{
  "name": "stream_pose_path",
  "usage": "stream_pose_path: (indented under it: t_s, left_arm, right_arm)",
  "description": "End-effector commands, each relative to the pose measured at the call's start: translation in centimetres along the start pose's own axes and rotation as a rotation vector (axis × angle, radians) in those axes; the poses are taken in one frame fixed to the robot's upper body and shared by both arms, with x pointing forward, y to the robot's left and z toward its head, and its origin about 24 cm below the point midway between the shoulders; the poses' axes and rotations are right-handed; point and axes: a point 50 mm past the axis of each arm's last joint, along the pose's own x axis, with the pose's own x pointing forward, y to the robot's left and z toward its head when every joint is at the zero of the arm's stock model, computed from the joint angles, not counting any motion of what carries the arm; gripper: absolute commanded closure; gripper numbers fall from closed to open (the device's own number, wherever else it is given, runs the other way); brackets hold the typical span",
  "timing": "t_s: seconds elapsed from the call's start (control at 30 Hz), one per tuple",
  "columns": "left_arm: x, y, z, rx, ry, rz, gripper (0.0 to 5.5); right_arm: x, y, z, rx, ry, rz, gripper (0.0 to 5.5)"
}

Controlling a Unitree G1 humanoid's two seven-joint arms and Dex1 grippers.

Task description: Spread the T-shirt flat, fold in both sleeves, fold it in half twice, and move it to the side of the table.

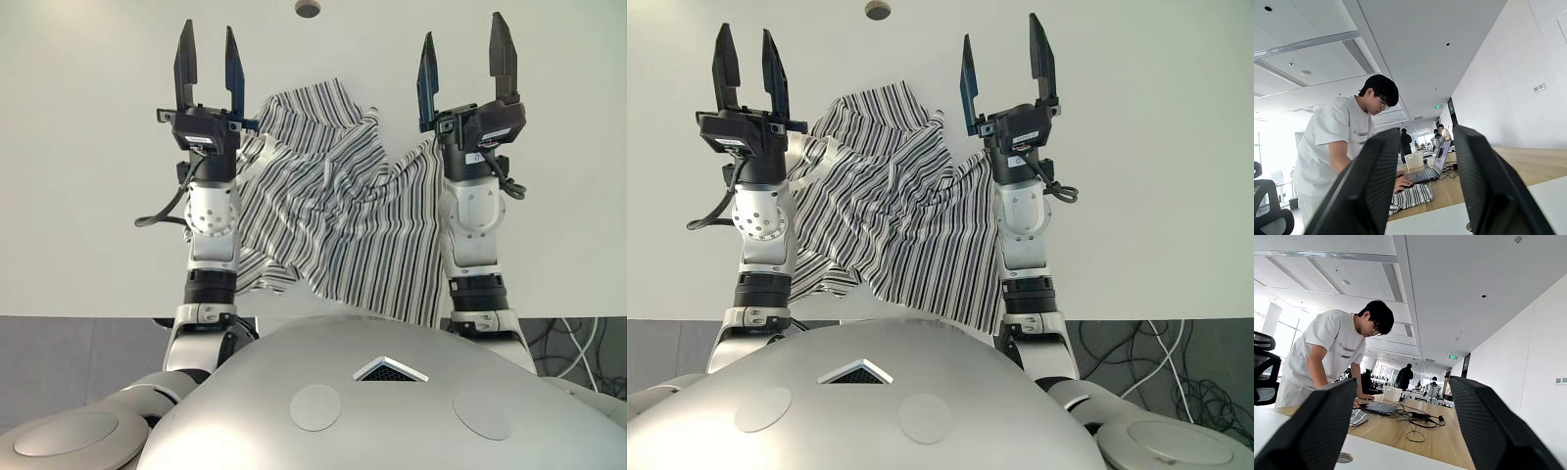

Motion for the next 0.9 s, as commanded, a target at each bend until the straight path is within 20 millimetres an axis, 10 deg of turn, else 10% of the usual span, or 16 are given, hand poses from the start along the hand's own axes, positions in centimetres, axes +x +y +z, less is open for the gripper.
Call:
stream_pose_path:
  t_s: [0.03, 0.3, 0.63, 0.9]
  left_arm:
    - [0.3, 0.1, 0.2, 0.024, -0.009, -0.017, 3.51]
    - [-0.8, 0.0, -0.2, 0.188, 0.051, -0.307, 3.51]
    - [-8.3, -0.5, 0.0, 0.120, 0.289, -0.956, 3.51]
    - [-10.0, 1.2, 0.7, 0.171, 0.397, -1.120, 3.51]
  right_arm:
    - [0.5, 0.1, 0.1, -0.015, -0.003, 0.025, 2.02]
    - [2.6, -0.2, 0.0, -0.142, 0.031, 0.245, 2.02]
    - [5.9, 0.5, -3.2, -0.367, 0.234, 0.781, 2.02]
    - [6.3, 5.4, -6.7, -0.420, 0.341, 1.118, 2.02]
